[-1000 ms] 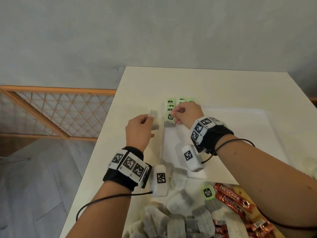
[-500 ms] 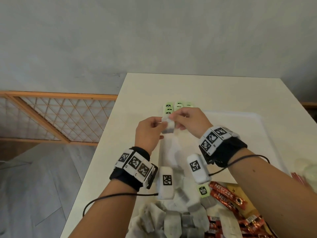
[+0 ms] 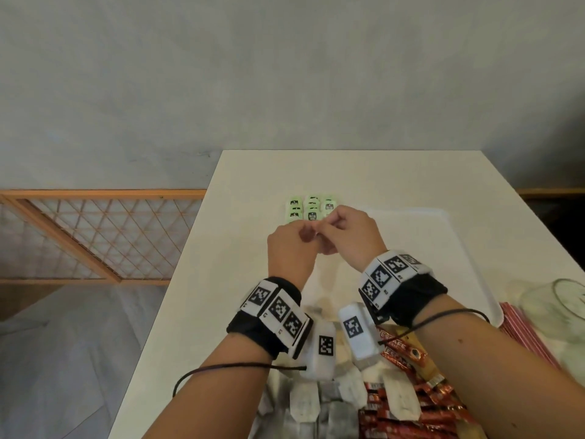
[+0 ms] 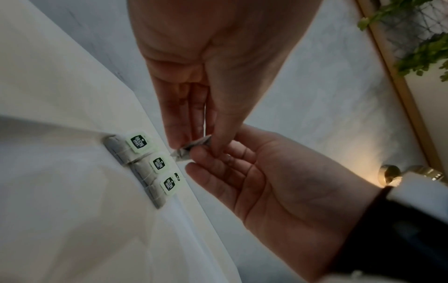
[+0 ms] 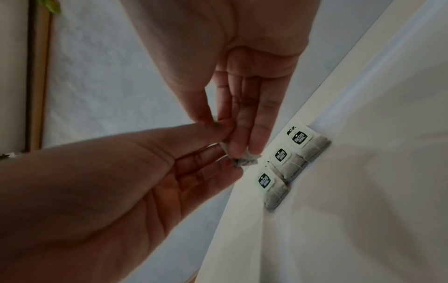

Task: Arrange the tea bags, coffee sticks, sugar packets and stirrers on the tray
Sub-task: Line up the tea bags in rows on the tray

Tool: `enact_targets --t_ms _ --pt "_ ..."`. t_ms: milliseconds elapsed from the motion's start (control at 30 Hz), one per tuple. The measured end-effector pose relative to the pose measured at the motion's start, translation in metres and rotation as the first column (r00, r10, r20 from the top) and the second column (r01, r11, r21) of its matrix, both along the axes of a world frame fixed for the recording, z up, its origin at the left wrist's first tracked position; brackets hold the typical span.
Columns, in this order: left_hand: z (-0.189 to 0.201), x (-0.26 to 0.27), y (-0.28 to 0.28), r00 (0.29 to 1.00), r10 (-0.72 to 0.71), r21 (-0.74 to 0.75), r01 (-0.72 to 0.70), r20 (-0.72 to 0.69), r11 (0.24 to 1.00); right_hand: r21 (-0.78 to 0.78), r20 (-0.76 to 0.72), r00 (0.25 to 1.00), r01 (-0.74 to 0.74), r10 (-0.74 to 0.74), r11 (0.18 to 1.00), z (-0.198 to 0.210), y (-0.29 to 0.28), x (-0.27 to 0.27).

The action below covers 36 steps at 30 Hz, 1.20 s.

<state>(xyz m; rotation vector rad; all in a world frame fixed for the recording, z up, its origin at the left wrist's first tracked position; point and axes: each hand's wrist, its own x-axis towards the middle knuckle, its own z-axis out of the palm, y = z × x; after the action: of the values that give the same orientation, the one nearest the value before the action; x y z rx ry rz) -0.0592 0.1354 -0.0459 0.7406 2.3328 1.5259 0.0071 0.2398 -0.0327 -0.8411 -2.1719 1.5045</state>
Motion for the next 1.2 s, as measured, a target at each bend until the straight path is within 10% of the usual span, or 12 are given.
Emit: enact_targets --t_ms 433,833,1200 --pt "-0.021 -0.022 -0.008 0.967 -0.045 -0.055 0.06 0.251 0.997 0.028 0.152 0.984 -0.099 0.094 0.995 -0.023 0.026 -0.004" --pt "-0.019 -0.089 0.014 0.987 -0.157 -0.573 0.138 0.016 0.808 0.178 0.278 0.96 -0.027 -0.024 0.984 -0.054 0.051 -0.05" --pt "-0.006 -0.084 0.019 0.974 -0.226 -0.62 0.193 0.026 0.76 0.214 0.278 0.959 -0.012 -0.049 0.977 -0.045 0.047 -0.061"
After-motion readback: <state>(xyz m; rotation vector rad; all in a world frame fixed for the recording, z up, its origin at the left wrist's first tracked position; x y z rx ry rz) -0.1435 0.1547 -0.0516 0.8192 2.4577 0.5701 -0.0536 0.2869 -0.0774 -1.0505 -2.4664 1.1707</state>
